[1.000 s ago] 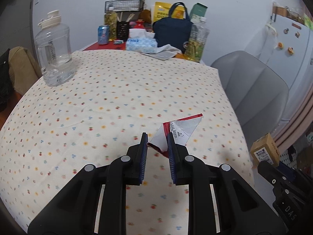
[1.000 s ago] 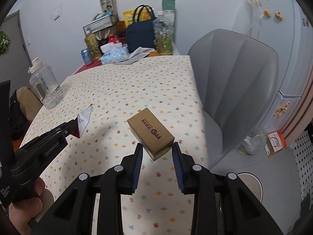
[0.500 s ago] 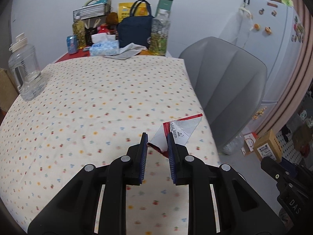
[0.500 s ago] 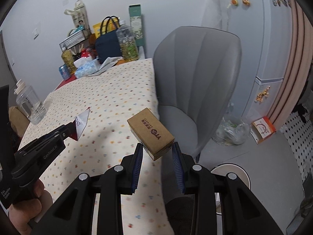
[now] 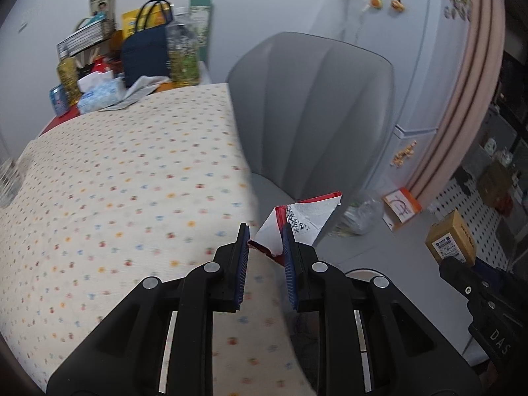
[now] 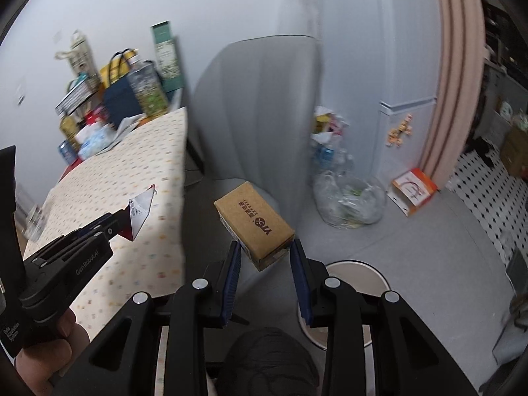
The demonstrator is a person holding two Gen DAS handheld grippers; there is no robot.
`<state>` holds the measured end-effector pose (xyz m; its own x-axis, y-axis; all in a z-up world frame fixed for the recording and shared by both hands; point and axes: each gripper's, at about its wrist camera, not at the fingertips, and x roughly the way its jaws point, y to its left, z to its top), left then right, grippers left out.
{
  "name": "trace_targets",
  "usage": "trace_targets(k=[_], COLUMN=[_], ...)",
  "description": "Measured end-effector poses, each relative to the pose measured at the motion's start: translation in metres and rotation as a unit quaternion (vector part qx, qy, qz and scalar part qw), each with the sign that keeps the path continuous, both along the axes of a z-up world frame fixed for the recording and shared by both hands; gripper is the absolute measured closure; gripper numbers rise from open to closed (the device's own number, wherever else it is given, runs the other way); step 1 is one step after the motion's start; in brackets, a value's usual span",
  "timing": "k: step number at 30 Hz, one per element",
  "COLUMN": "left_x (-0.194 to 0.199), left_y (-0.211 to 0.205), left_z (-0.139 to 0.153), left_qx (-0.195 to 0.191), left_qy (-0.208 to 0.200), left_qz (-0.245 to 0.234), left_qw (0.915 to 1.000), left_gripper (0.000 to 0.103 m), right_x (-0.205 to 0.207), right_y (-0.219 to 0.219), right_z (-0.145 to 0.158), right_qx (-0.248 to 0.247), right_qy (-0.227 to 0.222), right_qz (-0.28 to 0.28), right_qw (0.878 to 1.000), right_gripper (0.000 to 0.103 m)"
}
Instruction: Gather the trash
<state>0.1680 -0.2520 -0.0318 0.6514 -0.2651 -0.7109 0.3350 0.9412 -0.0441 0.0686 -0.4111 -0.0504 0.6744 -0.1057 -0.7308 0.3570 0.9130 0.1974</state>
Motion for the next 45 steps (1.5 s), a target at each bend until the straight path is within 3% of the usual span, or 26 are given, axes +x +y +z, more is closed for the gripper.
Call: trace_targets(k=[12, 13, 14, 15, 35, 36, 38, 39, 45], left_x=[-0.004, -0.005, -0.005, -0.006, -0.039, -0.041, -0.045, -0.046, -0.048], left_y=[-0.089, -0.093, -0.1, -0.106, -0.193, -0.197, -0.203, -0.203, -0.199], left_z=[-0.02, -0.021, -0.022, -0.024, -0.056, -0.058, -0.061, -0.062, -0.055], left_qx=[0.033, 0.035, 0.038, 0.042, 0.069, 0.068, 0.074, 0.075, 0.071], left_qy=[0.015, 0.016, 0.017, 0.018, 0.046, 0.051, 0.057, 0.057, 0.048], left_qz=[-0.07, -0.073, -0.077, -0.081, -0.173, -0.179, -0.19, -0.191, -0.18], left_qw=[0.9968, 0.9965, 0.9962, 0.9956, 0.9813, 0.9801, 0.9774, 0.9771, 0.9799], left_gripper=[0.083, 0.083, 0.083, 0.083, 0.08, 0.079, 0.061, 0.045, 0.027], right_x=[-0.021, -0.023, -0.025, -0.027, -0.097, -0.101, -0.105, -0.109, -0.113], right_y=[-0.077, -0.08, -0.085, -0.09, -0.166, -0.168, -0.171, -0.173, -0.174], right_z=[-0.031, -0.033, -0.035, -0.037, -0.057, -0.058, -0.057, -0.058, -0.061], right_qx=[0.01, 0.007, 0.009, 0.011, 0.026, 0.025, 0.024, 0.023, 0.028], right_qy=[0.021, 0.023, 0.023, 0.022, 0.028, 0.028, 0.028, 0.027, 0.025], right_qz=[-0.069, -0.076, -0.08, -0.084, -0.184, -0.188, -0.192, -0.195, -0.2], right_qw=[0.997, 0.997, 0.996, 0.996, 0.982, 0.982, 0.981, 0.98, 0.979], right_gripper=[0.069, 0.064, 0.052, 0.049, 0.046, 0.046, 0.045, 0.045, 0.044])
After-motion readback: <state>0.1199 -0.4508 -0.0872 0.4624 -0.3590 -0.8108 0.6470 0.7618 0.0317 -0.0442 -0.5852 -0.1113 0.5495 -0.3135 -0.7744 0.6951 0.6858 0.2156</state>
